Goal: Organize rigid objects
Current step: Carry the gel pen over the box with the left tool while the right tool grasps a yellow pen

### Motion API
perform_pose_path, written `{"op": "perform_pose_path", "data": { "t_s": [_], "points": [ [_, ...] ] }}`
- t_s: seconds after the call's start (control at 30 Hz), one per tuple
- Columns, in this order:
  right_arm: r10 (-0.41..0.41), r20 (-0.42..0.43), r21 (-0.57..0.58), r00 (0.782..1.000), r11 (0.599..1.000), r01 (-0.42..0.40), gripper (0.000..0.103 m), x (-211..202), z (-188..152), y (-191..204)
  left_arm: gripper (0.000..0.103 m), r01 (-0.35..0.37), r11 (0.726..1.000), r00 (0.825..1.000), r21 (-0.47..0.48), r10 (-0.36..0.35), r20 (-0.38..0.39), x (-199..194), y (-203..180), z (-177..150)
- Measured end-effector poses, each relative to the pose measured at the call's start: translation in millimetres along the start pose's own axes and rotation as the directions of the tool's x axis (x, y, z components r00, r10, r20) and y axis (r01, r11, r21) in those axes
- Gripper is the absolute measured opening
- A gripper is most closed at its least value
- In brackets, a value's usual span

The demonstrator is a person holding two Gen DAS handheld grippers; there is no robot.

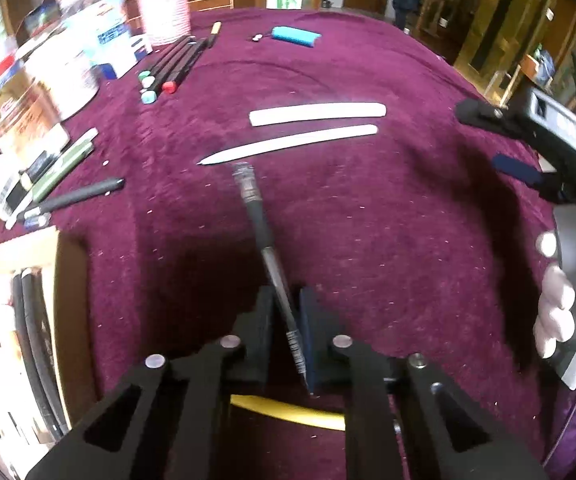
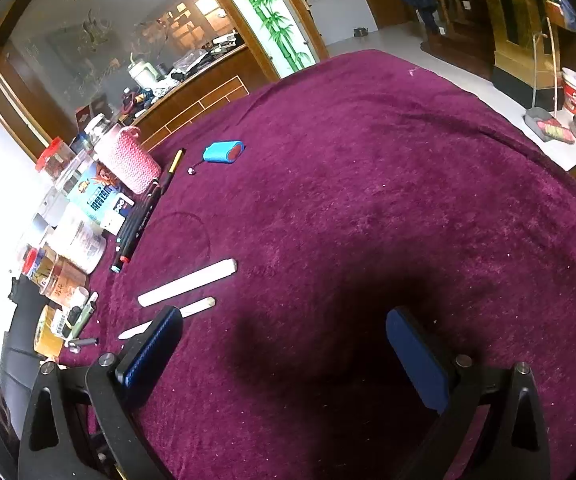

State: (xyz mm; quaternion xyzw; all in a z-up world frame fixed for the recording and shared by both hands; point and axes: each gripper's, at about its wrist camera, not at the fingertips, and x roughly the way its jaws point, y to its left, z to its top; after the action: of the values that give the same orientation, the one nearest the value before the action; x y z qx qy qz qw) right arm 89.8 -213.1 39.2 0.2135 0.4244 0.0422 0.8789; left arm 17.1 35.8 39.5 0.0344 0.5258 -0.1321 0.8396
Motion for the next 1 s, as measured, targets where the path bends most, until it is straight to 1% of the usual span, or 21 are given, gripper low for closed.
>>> {"op": "perform_pose_path", "data": {
  "t_s": [0.1,0.2,0.27,0.37,0.4,0.43,0.53,0.6,0.67,0.73,0.77,0.83,0.87,0.9,0.93,0.97,1.0],
  "points": [
    [-0.004,-0.002,-0.004,1.000,1.000,0.004,0.102,1.1,-1.5,1.2,0.011,-0.012,1.000,1.000,0.014,0.012,0.000,2.8,-3.9,0.4],
    [-0.007,-0.008,-0.016,1.000,1.000,0.007,0.102,2.8,-2.1,3.6,0.013,-0.045,0.999,0.999,0.028,0.045,0.001,11.8,-9.3,11.0],
    [-0.007,-0.011,-0.025,1.000,1.000,0.007,0.102,3.4,-2.9,5.4,0.015,-0.064,0.997,0.998,0.037,0.063,0.015,18.4,-13.3,20.3],
    [-0.014,-0.007,-0.038,1.000,0.999,0.014,0.102,3.7,-3.4,7.4,0.015,-0.080,0.995,0.996,0.057,0.077,0.052,22.4,-16.1,25.5],
    [-0.014,-0.008,-0.041,1.000,0.999,0.013,0.102,3.9,-3.7,7.9,0.013,-0.072,0.996,0.996,0.050,0.069,0.054,21.8,-14.5,25.3],
    [-0.009,-0.009,-0.046,1.000,0.999,0.008,0.102,4.1,-4.0,8.8,0.008,-0.056,0.998,0.997,0.036,0.054,0.055,19.2,-11.1,23.8],
    [0.009,-0.006,-0.076,1.000,0.997,-0.010,0.102,3.7,-5.8,15.4,0.008,-0.013,1.000,0.996,-0.003,0.013,0.083,6.1,-1.7,20.2],
    [0.033,0.000,-0.122,0.999,0.992,-0.033,0.102,1.6,-9.1,25.3,0.008,0.008,1.000,0.993,-0.010,-0.007,0.116,-10.7,1.5,15.0],
    [0.059,-0.005,-0.202,0.998,0.978,-0.059,0.102,0.4,-15.5,41.0,0.008,0.033,0.999,0.988,-0.025,-0.029,0.152,-30.4,6.3,8.2],
    [0.099,-0.032,-0.283,0.995,0.954,-0.104,0.103,0.4,-25.2,58.9,0.008,0.064,0.997,0.981,-0.051,-0.054,0.185,-50.9,13.4,-1.0],
    [0.126,-0.058,-0.326,0.990,0.935,-0.138,0.103,0.6,-32.3,70.2,0.008,0.080,0.995,0.977,-0.064,-0.065,0.205,-63.9,18.6,-7.9],
    [0.179,-0.133,-0.405,0.975,0.888,-0.219,0.099,1.3,-47.8,92.4,0.008,0.092,0.992,0.969,-0.084,-0.070,0.239,-86.5,30.5,-21.5],
    [0.200,-0.175,-0.437,0.964,0.862,-0.257,0.093,1.3,-57.3,103.5,0.008,0.100,0.990,0.963,-0.101,-0.070,0.260,-102.6,40.9,-32.9],
    [0.204,-0.205,-0.455,0.957,0.846,-0.278,0.082,1.4,-65.1,112.2,0.008,0.103,0.988,0.960,-0.114,-0.069,0.271,-111.3,47.9,-39.7],
    [0.207,-0.247,-0.472,0.947,0.827,-0.304,0.074,2.0,-75.4,123.2,0.008,0.105,0.985,0.957,-0.133,-0.064,0.283,-122.1,57.0,-48.9],
    [0.211,-0.276,-0.483,0.938,0.813,-0.325,0.059,2.3,-83.0,129.9,0.008,0.105,0.982,0.954,-0.156,-0.056,0.294,-133.1,68.6,-59.7],
    [0.202,-0.301,-0.504,0.932,0.796,-0.335,0.052,2.8,-92.8,138.4,0.008,0.106,0.979,0.952,-0.177,-0.048,0.303,-142.2,79.8,-70.1]
  ]
}}
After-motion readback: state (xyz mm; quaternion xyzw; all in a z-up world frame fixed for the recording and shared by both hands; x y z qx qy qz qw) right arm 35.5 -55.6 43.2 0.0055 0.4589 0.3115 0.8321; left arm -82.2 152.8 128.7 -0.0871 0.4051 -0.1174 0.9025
